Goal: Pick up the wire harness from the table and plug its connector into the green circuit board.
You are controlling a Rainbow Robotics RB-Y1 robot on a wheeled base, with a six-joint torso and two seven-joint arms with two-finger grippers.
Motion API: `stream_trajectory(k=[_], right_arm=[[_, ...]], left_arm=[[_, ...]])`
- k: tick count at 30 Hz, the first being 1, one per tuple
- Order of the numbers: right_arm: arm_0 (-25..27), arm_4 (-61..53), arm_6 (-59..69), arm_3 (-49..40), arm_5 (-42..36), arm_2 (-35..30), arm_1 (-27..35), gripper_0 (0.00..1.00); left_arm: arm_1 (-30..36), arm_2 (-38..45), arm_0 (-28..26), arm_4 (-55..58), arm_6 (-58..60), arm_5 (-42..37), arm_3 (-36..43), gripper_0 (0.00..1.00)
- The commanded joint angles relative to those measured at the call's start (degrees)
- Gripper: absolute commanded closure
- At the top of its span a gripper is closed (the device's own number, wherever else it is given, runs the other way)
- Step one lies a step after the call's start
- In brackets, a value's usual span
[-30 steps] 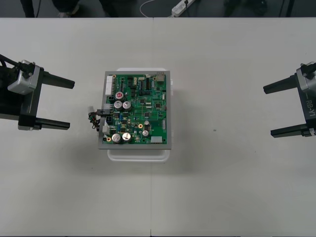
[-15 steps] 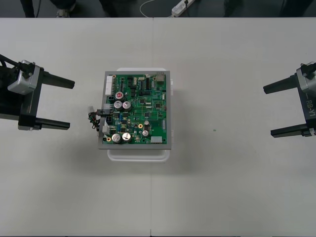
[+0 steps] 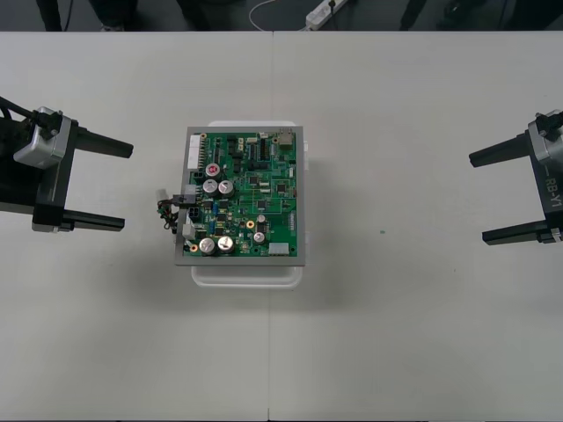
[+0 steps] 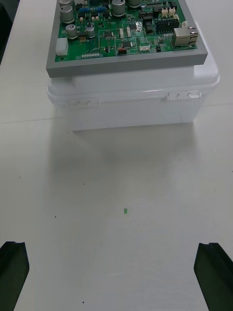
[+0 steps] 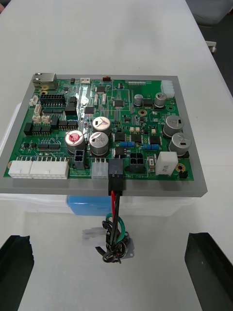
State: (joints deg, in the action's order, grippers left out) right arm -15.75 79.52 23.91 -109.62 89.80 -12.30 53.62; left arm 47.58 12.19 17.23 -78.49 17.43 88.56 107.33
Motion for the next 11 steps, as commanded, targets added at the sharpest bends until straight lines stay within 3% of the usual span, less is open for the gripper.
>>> stream_trajectory(k=[1,11], right_arm=[[-1.65,-0.42,-2.90,-0.15,0.20,-1.94,2.72,0.00],[-1.65,-0.42,-2.90,-0.15,0.20,-1.94,2.72,0.00]], left_arm=[[-0.47,0.03,1.75,0.01,2.34,1.44,1.12,0.08],[-0.47,0.03,1.75,0.01,2.34,1.44,1.12,0.08]])
